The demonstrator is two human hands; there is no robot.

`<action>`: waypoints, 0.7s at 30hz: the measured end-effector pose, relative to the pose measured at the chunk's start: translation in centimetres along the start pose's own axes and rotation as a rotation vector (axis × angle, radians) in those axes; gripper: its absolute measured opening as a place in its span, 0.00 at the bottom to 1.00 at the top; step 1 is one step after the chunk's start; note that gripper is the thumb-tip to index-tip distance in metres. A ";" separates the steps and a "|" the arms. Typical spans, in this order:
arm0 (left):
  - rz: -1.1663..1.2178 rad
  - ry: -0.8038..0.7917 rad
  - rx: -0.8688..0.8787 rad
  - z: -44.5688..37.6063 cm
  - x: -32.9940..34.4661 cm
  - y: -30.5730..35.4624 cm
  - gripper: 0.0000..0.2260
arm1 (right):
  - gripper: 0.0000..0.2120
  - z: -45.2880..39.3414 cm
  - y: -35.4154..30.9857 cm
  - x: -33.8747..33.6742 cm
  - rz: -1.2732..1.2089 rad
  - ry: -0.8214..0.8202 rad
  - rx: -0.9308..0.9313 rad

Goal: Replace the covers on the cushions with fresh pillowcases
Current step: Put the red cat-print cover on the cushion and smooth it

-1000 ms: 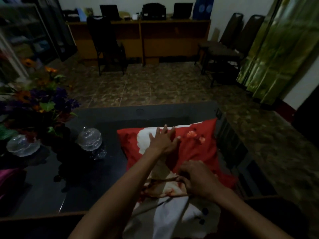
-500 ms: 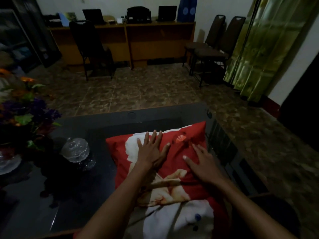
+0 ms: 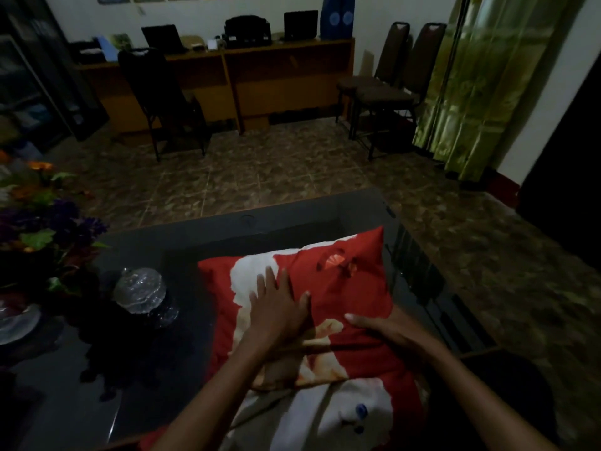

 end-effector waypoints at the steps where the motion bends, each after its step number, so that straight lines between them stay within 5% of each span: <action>1: 0.008 -0.026 -0.010 0.5 0.3 0.1 0.36 | 0.55 0.2 -0.2 0.0 -0.036 -0.043 0.023; 7: 0.150 -0.028 -0.021 -0.2 -1.3 0.8 0.35 | 0.24 3.2 -5.0 -2.0 -0.135 -0.014 -0.094; 16: 0.443 0.146 0.244 -5.8 -10.1 4.6 0.32 | 0.25 10.0 -19.7 -5.0 0.039 0.363 -0.485; 19: 0.706 0.145 0.097 -6.0 -12.9 6.0 0.30 | 0.30 11.9 -22.7 -2.7 0.262 0.408 -0.513; 21: 0.920 0.127 -0.064 -4.7 -13.7 5.5 0.30 | 0.29 12.5 -23.7 -0.8 0.371 0.242 -0.423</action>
Point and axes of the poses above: each hand's wrist, its own z-axis away from the middle knuckle, its own x-axis out of the palm, y = z × x, the point moved 2 cm from there along -z, towards the middle knuckle, and after that the axes turned 9 degrees about x, right-handed, at the moved point
